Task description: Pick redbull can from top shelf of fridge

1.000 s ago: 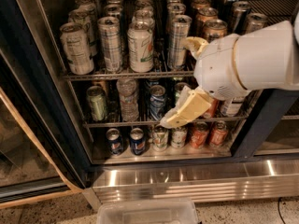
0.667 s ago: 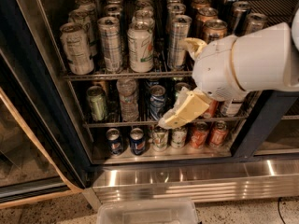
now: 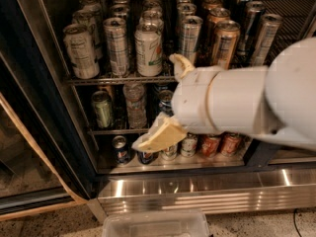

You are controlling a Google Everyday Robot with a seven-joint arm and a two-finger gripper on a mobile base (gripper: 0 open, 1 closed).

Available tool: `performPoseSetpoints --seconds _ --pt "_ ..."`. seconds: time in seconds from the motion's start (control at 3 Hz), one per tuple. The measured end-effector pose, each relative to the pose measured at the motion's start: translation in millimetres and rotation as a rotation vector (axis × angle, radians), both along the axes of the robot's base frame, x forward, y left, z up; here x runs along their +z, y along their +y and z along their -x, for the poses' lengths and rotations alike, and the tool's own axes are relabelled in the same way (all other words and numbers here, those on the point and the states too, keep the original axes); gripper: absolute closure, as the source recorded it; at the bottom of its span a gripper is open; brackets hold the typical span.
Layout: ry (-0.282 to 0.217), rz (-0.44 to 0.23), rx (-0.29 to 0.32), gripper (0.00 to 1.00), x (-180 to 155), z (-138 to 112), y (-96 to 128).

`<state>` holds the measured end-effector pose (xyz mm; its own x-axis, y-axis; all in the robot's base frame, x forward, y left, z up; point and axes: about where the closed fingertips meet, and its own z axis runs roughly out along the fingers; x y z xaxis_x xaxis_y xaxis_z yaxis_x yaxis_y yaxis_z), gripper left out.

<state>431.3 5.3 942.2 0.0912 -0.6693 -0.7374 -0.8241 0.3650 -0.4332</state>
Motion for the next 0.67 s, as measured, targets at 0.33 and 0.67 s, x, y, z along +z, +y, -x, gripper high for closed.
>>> performPoseSetpoints --seconds 0.33,0.67 --pt "-0.028 -0.063 0.003 0.0 -1.7 7.4 32.0" --pt "-0.028 -0.063 0.003 0.0 -1.7 7.4 32.0"
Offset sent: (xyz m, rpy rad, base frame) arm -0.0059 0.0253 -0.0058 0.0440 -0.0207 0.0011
